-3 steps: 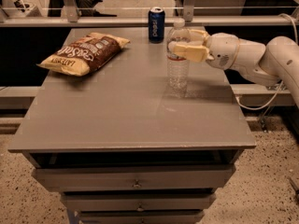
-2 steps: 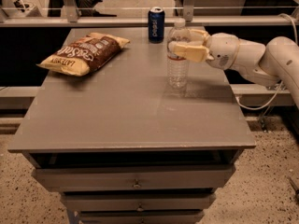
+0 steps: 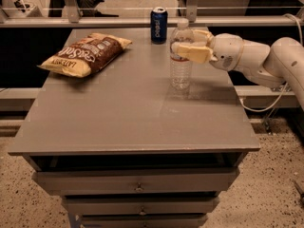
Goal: Place water bottle upright
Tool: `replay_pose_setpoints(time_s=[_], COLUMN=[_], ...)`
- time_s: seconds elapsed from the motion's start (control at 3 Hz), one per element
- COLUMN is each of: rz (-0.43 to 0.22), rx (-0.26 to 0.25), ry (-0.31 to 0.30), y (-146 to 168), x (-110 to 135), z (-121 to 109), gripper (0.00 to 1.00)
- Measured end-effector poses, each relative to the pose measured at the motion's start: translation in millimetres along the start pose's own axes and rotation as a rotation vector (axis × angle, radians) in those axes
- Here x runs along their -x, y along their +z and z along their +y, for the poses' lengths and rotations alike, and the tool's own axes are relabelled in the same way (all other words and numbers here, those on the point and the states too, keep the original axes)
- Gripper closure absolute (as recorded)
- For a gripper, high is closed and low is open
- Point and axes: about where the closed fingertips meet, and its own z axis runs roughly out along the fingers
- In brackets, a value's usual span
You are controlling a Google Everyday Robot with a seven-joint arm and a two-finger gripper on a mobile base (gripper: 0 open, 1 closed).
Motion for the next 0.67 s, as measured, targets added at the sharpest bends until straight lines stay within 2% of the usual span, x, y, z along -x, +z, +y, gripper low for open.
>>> replay_pose_setpoints(time_s=[0.33, 0.67], rz=[0.000, 0.000], rx=[0.000, 0.000], ry=[0.000, 0.000], y=[-0.1, -0.1], x=[0.6, 0.7], z=[0.0, 0.0], gripper=[0.51, 0.28])
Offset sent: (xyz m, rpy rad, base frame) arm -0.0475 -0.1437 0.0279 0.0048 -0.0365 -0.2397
